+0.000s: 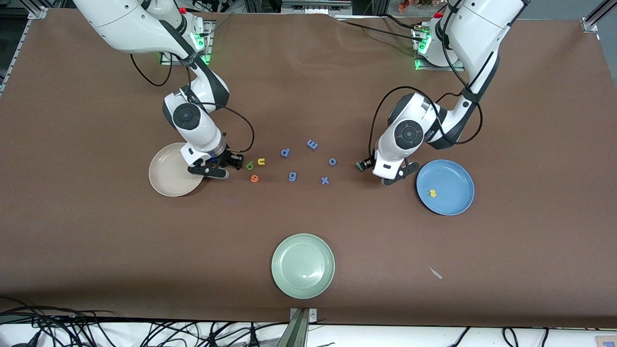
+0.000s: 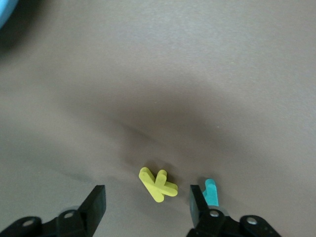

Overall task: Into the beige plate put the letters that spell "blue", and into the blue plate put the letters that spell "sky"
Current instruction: 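Pinch the k with the left gripper while the right gripper pinches the stick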

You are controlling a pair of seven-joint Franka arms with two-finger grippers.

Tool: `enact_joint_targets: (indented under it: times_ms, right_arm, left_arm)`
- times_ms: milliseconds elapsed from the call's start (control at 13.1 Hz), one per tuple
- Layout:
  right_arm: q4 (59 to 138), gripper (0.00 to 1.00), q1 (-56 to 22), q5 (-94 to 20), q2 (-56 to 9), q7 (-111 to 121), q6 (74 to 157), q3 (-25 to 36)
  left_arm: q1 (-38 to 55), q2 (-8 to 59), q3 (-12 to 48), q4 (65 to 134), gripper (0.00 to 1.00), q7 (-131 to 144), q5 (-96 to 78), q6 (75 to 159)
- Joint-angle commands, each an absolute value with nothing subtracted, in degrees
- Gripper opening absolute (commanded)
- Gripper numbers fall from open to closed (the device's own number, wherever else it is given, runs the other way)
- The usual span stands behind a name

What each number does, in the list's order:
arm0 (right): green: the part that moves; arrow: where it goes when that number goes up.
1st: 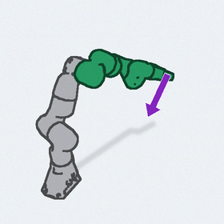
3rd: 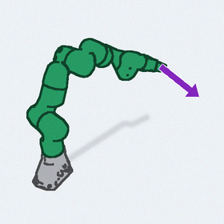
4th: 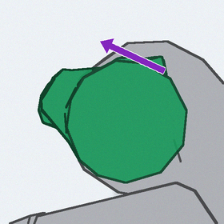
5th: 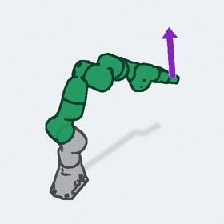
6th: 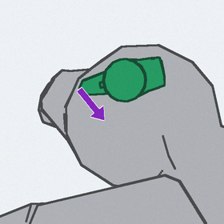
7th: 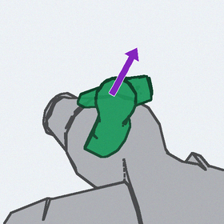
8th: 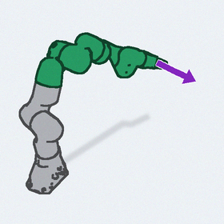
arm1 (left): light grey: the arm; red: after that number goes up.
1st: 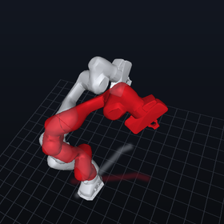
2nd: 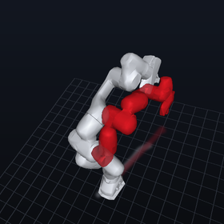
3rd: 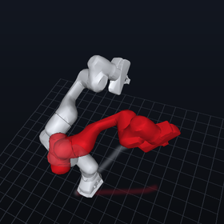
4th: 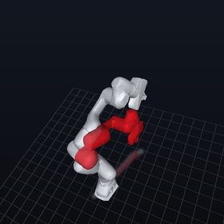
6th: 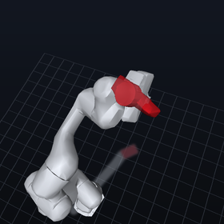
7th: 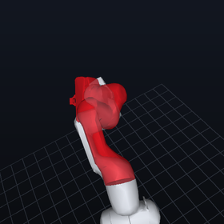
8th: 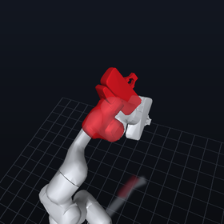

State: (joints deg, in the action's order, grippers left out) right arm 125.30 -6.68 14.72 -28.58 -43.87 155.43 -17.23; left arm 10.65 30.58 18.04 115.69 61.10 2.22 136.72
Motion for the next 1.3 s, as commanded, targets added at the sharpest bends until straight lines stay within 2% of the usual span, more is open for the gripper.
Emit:
enact_joint_targets:
  times_ms: [0, 153, 305, 534, 611, 687, 763, 839, 916, 992, 1068, 1221]
  right_arm:
    - [124.98, 0.45, -7.21, 16.00, -29.36, -45.18, 156.09, -16.79]
    - [124.98, 0.32, -7.21, 16.08, -29.36, -45.18, 156.09, -16.79]
    - [124.98, 0.19, -7.21, 16.08, -29.36, -45.18, 156.09, -16.79]
    - [124.98, 0.17, -7.12, 16.52, -28.57, -44.48, 155.57, -15.82]
    - [124.98, 0.17, -7.21, 16.52, -28.13, -44.39, 155.22, -15.82]
    - [124.98, 0.17, -7.12, 16.52, -28.04, -44.73, 154.95, -15.82]
    - [124.98, 0.20, -7.21, 16.18, -28.04, -45.17, 154.86, -15.82]
    - [124.98, 0.31, -7.21, 15.74, -28.04, -45.26, 154.95, -15.91]
    - [124.98, 0.32, -7.21, 15.73, -28.04, -45.26, 154.86, -15.91]
    - [125.07, 0.32, -7.21, 15.82, -28.04, -45.26, 154.95, -16.00]
    - [125.16, 0.31, -7.21, 15.82, -28.04, -45.26, 154.95, -16.00]
    - [125.42, 0.22, -7.21, 15.91, -28.04, -45.26, 154.95, -16.00]
  left_arm:
    - [10.11, 28.91, 18.02, 117.77, 0.76, 65.56, 2.90, 138.95]
    - [10.20, 29.18, 18.02, 117.77, 0.75, 65.74, 2.90, 139.66]
    - [10.11, 29.97, 18.02, 117.77, 0.70, 65.74, 2.90, 139.66]
    - [10.37, 30.85, 17.93, 117.86, 0.67, 65.74, 2.99, 140.45]
    - [10.46, 31.02, 17.93, 117.86, 0.62, 65.74, 3.08, 140.54]
    - [10.46, 31.03, 17.93, 117.95, 0.51, 65.74, 3.08, 140.54]
    - [10.46, 31.11, 17.93, 117.86, 0.39, 65.66, 3.08, 140.54]
    - [10.46, 31.20, 17.84, 117.77, 0.25, 65.39, 3.16, 140.54]
    - [10.37, 31.29, 17.84, 117.77, 0.11, 65.22, 3.16, 140.54]
    - [10.20, 31.20, 17.75, 117.69, 0.03, 64.95, 3.16, 140.45]
    - [10.11, 31.03, 17.75, 117.42, 0.01, 64.69, 3.25, 139.93]
    - [10.02, 30.33, 17.49, 115.85, 0.01, 63.47, 3.25, 137.57]
